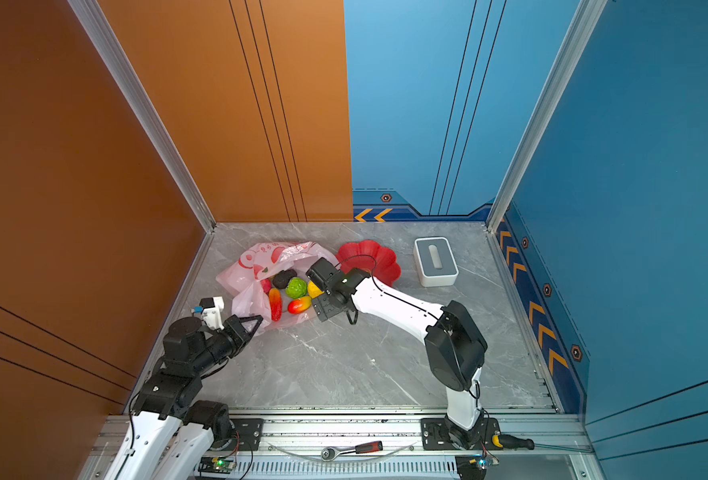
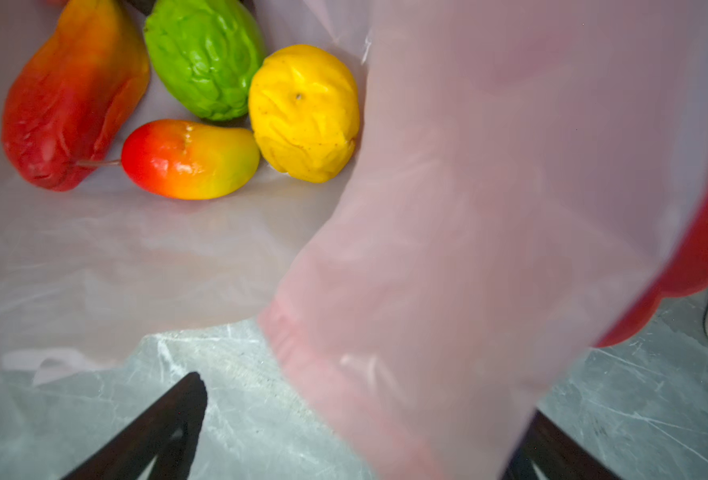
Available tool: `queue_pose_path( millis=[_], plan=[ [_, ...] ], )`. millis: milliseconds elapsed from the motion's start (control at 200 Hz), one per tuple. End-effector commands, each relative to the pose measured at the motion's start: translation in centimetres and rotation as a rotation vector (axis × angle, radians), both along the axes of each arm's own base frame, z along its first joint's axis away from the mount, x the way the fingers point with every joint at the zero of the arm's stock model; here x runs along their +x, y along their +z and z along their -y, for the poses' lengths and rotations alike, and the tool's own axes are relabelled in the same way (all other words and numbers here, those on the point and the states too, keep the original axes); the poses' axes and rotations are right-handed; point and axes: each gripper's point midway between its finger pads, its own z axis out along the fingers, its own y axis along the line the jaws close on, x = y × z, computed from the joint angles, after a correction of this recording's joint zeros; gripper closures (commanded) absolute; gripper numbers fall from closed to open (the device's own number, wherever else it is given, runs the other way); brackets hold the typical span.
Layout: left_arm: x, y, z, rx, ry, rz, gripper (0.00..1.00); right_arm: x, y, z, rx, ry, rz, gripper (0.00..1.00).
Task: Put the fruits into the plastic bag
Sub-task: 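Close the right gripper on the bag rim opposite the left gripper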
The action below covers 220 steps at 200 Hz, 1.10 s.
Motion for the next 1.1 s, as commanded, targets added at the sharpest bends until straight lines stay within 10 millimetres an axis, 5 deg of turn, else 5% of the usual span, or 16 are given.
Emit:
queue_pose_path(
  millis=[0, 551, 1096],
  plan=[
    [0.1, 0.9, 0.0, 0.01, -0.011, 0.023, 1.0, 1.7, 1.1, -0.8, 0.072, -0.025, 0.01, 0.0],
    [0.1, 0.7, -0.1, 0.017, -0.008, 0.015, 1.0, 3.8, 0.3, -1.0, 0.118, -0.046, -0.029, 0.1],
    [0.2, 0.9, -0.1, 0.014, -0.009, 0.018, 1.0, 3.3, -0.1, -0.3, 0.113, -0.055, -0.042, 0.36]
  ],
)
